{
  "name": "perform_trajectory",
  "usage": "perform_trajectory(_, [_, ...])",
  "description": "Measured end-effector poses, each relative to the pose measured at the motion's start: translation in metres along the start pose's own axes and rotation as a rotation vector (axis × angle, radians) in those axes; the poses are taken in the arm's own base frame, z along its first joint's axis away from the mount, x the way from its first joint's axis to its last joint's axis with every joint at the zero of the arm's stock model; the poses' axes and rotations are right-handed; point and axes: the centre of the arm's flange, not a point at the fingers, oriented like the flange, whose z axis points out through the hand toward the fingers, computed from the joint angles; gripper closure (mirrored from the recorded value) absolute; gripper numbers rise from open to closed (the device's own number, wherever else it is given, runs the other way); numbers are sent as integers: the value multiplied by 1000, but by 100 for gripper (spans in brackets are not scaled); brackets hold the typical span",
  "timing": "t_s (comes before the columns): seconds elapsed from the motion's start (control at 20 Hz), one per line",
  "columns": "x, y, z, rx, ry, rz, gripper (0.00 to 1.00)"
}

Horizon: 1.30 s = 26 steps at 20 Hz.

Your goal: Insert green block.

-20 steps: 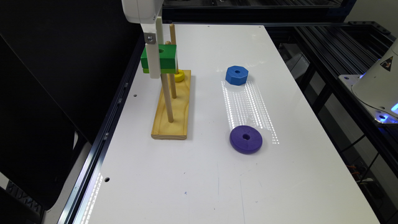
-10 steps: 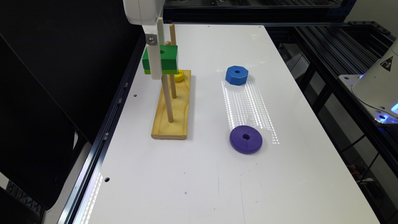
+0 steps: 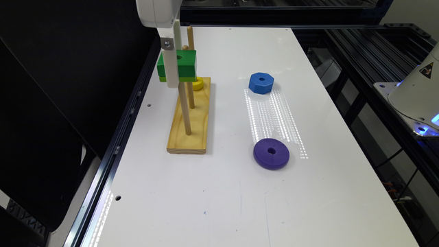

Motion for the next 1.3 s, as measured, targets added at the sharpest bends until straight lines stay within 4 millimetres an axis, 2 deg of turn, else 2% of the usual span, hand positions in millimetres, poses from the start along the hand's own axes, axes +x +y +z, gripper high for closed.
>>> perform_trajectory(0.25, [1, 0, 18, -8, -7, 0, 100])
perform_trajectory(1.3, [3, 1, 31, -17, -11, -2, 100])
